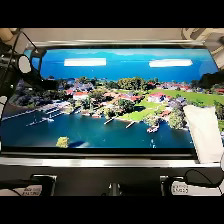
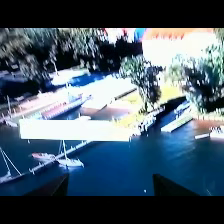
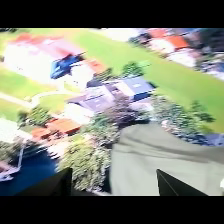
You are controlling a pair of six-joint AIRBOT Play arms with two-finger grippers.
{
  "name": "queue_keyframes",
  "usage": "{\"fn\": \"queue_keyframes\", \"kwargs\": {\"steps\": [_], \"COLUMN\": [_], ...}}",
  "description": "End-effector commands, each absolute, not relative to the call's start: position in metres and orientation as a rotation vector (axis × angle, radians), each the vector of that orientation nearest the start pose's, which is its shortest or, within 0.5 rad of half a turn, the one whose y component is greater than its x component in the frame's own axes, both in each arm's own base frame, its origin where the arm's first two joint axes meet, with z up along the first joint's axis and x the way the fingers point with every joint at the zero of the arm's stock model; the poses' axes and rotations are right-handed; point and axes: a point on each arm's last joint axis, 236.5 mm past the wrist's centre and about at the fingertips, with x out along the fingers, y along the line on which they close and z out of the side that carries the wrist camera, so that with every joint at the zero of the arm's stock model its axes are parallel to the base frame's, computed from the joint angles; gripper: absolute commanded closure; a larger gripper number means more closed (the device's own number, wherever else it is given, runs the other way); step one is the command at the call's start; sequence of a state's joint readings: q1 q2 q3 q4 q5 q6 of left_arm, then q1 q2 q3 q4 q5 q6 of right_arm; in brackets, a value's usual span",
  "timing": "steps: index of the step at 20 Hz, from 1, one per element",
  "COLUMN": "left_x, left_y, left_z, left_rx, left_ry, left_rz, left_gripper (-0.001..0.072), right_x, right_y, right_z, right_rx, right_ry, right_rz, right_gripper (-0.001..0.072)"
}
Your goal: Fold the shirts.
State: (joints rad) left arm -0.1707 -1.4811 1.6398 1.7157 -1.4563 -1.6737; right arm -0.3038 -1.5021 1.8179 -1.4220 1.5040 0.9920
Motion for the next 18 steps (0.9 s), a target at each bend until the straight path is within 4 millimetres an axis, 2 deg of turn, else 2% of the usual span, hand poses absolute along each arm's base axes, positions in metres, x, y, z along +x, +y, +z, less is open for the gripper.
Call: {"fn": "queue_keyframes", "kwargs": {"steps": [1,2,3,7,18], "left_x": [0.4005,0.4008,0.402,0.404,0.4039], "left_y": [-0.0681,-0.0724,-0.0713,-0.0663,-0.0665], "left_z": [0.0623,0.0667,0.0681,0.0661,0.0659], "left_rx": [0.062,0.043,0.045,0.06,0.061], "left_ry": [1.341,1.292,1.268,1.267,1.268], "left_rz": [-0.086,-0.104,-0.102,-0.085,-0.086], "left_gripper": [0.0084,0.0084,0.0084,0.0085,0.0085], "right_x": [0.4086,0.4056,0.4064,0.4039,0.4064], "right_y": [-0.0266,-0.0215,-0.0215,-0.0284,-0.0288], "right_z": [0.0859,0.0814,0.0783,0.0762,0.0765], "right_rx": [-0.259,-0.265,-0.266,-0.28,-0.282], "right_ry": [1.373,1.381,1.378,1.398,1.388], "right_rz": [0.406,0.416,0.413,0.389,0.385], "right_gripper": [0.0208,0.0234,0.0229,0.0228,0.0228]}}
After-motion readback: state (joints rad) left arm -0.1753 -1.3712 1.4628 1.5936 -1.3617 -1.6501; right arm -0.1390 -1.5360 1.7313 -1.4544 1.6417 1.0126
